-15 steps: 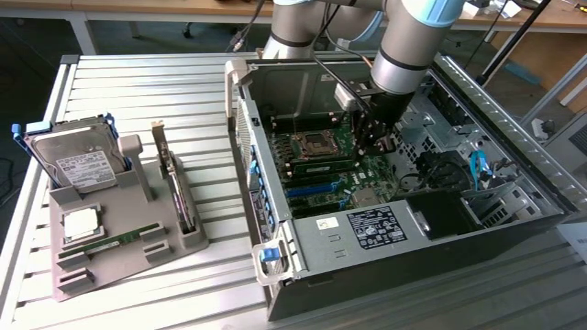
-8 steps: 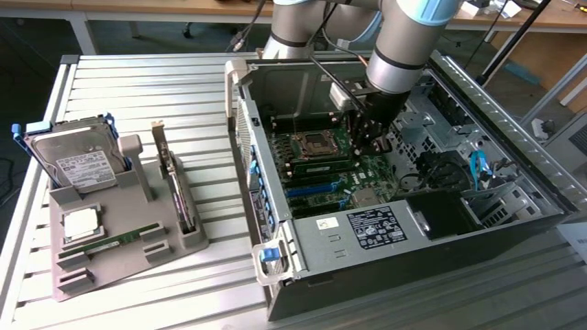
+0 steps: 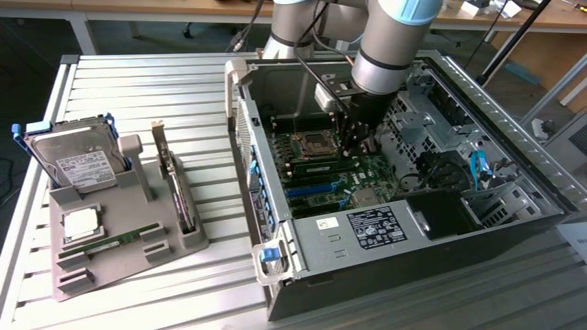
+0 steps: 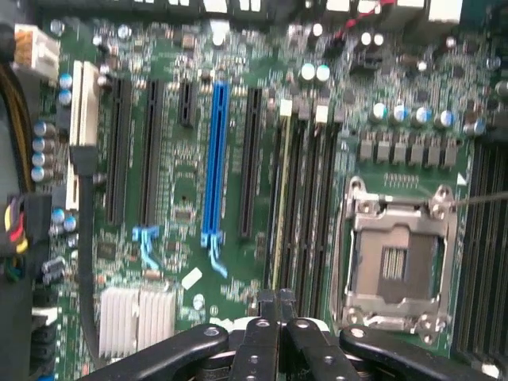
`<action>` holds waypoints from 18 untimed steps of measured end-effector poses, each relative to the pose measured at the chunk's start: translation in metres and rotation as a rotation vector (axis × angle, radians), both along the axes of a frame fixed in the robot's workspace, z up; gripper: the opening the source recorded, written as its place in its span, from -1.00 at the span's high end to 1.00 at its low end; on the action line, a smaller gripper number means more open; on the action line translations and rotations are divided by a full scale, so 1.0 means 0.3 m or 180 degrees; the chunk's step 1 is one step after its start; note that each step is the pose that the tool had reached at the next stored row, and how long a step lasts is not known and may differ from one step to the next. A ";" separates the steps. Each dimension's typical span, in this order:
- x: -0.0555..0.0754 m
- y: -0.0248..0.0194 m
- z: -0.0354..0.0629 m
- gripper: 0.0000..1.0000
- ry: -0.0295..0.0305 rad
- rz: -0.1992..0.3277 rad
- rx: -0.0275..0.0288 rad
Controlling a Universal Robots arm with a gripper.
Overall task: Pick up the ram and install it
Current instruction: 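Press down the ram until it locks into place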
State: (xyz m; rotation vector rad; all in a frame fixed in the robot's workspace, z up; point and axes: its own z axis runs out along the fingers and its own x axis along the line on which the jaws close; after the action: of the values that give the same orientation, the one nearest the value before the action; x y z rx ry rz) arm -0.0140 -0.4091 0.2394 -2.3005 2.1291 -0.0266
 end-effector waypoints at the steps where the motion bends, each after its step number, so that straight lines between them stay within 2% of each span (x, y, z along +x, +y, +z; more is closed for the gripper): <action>1: -0.011 0.000 0.000 0.79 -0.0002 0.0000 0.0000; 5: -0.050 0.000 0.000 0.79 -0.0008 0.0000 0.0001; 13: -0.160 0.000 -0.001 0.79 -0.0022 0.0001 0.0001; 18: -0.166 0.000 -0.006 0.79 -0.0023 0.0000 0.0001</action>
State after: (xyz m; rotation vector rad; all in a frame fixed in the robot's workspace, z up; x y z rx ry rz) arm -0.0637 -0.4091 0.2377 -2.2967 2.1256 -0.0344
